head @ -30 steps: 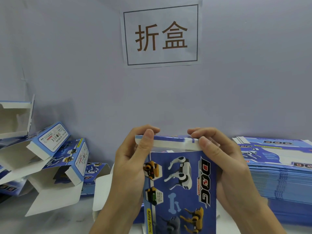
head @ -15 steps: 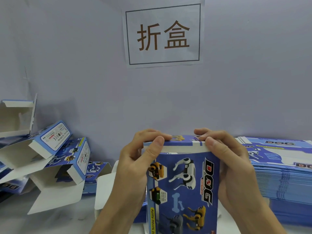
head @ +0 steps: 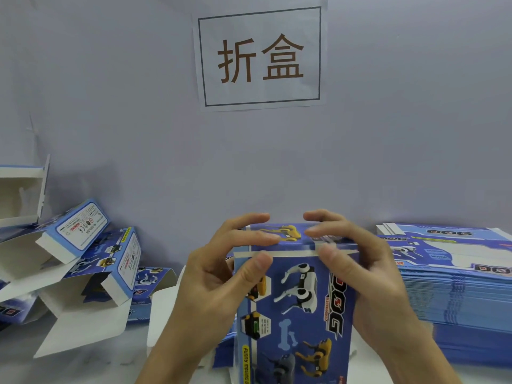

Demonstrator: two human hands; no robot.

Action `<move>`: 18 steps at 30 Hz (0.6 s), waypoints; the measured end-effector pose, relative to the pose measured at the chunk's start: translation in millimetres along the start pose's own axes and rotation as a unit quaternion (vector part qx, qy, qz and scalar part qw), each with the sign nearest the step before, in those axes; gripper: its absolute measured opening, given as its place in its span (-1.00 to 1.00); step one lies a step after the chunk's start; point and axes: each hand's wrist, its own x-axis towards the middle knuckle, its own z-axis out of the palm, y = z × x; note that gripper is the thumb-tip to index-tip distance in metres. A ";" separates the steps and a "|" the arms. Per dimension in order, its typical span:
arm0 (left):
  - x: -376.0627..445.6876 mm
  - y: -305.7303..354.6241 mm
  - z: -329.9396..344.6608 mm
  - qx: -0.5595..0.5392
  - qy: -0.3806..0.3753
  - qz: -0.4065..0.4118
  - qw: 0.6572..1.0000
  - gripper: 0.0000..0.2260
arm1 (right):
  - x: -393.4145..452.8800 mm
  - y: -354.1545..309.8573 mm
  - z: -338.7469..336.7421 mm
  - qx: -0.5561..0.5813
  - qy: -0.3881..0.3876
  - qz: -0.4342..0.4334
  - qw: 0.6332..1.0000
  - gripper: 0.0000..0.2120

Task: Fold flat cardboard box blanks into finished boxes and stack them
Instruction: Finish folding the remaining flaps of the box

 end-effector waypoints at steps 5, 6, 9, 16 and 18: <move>0.2 -1.1 1.8 0.002 0.016 0.008 1.000 -0.70 | 1.8 1.1 -0.9 -0.004 -0.006 0.000 1.000 -0.60; 0.2 -0.7 1.7 0.005 0.016 0.007 1.000 -0.68 | 2.0 1.3 -1.0 0.005 -0.008 0.002 1.000 -0.59; 0.3 -1.2 2.7 -0.014 0.003 0.002 1.000 -0.67 | 1.9 0.2 -1.7 0.016 -0.015 0.004 1.000 -0.58; 0.7 -4.3 2.6 0.006 0.010 0.017 1.000 -0.72 | 0.9 -0.4 -4.4 -0.012 -0.018 -0.004 1.000 -0.58; 1.0 -5.6 1.6 -0.008 0.006 0.012 1.000 -0.72 | 1.3 0.1 -4.6 0.002 -0.015 -0.001 1.000 -0.58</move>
